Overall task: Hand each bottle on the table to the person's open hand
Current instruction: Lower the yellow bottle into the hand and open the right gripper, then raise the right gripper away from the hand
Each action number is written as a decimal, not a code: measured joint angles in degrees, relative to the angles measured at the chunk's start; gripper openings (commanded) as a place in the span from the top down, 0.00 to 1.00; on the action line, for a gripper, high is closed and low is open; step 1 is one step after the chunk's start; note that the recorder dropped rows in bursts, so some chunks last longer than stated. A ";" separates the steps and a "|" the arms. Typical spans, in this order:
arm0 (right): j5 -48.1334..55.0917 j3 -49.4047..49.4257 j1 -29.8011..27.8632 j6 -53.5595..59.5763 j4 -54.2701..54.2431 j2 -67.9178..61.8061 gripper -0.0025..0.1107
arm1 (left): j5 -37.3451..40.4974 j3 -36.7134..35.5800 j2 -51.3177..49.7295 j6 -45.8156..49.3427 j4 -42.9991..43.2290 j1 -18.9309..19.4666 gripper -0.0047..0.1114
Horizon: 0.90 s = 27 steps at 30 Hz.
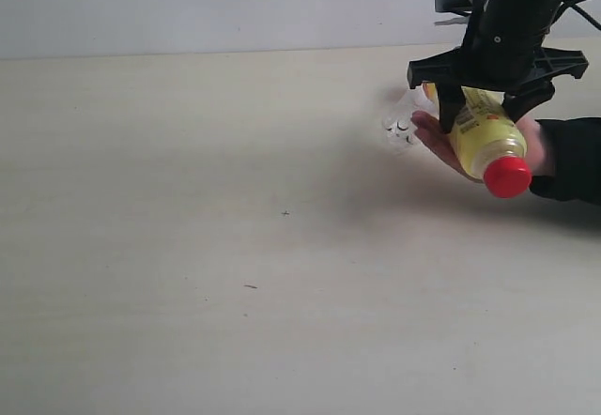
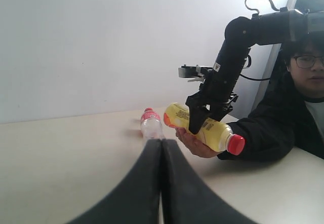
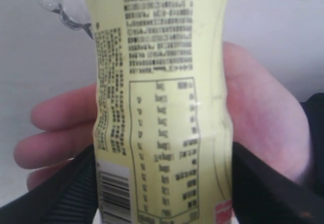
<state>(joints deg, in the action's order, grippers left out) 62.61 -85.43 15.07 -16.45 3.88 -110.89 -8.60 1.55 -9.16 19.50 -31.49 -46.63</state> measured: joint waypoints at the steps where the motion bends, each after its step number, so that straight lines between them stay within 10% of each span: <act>1: 0.00 0.00 0.00 0.00 0.20 0.00 0.28 | 0.00 0.00 0.00 0.00 0.00 0.00 0.96; 27: -2.55 -0.26 0.00 5.11 0.48 9.46 0.23 | 0.00 0.00 0.00 0.00 0.00 0.00 0.96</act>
<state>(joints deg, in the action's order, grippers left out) 60.06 -85.69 15.07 -11.34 4.36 -101.43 -8.60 1.55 -9.16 19.50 -31.49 -46.63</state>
